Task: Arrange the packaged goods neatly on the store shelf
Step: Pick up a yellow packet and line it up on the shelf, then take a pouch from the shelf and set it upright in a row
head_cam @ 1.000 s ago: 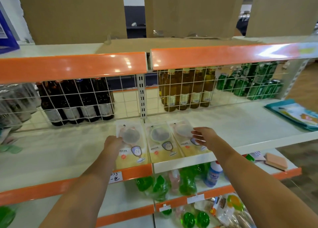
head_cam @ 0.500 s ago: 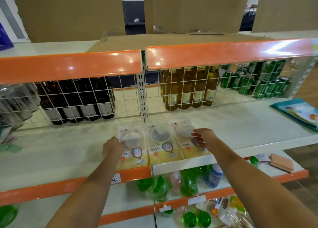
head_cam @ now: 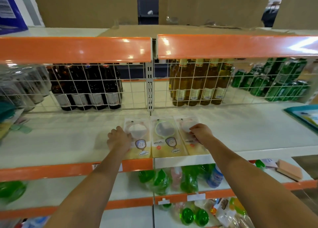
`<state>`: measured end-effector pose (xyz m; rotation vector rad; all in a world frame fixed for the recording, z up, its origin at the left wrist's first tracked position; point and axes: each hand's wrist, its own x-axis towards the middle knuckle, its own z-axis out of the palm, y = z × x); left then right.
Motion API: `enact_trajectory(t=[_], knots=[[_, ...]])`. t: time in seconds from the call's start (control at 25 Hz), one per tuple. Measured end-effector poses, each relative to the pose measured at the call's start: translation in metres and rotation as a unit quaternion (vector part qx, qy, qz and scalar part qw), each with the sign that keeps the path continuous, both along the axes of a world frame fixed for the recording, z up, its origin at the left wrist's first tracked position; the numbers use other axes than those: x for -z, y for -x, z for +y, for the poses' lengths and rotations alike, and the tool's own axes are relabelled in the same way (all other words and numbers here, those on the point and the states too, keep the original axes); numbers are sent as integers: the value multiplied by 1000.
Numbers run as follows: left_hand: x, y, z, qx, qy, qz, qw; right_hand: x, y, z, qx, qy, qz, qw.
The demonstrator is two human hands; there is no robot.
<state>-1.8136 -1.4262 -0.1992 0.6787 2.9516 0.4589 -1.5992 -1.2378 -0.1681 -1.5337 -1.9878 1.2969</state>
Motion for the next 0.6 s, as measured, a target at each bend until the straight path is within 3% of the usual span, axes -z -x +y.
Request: enact_trajectory(t=[0.12,0.24,0.4,0.6], knots=[[-6,-6,-9,27,3,15,1000,-11,15,-13,-116,-125,-118,978],[-12,-10,-25,74,44,42,995,-16,41,-32,-213,-191,-152,946],[-25,-14,-56,99,127,66,985,-12,90,-68,-308,-271,-138,901],[-33,-11,-111,85,145,66,984,-9,140,-129,-421,-342,-126,831]])
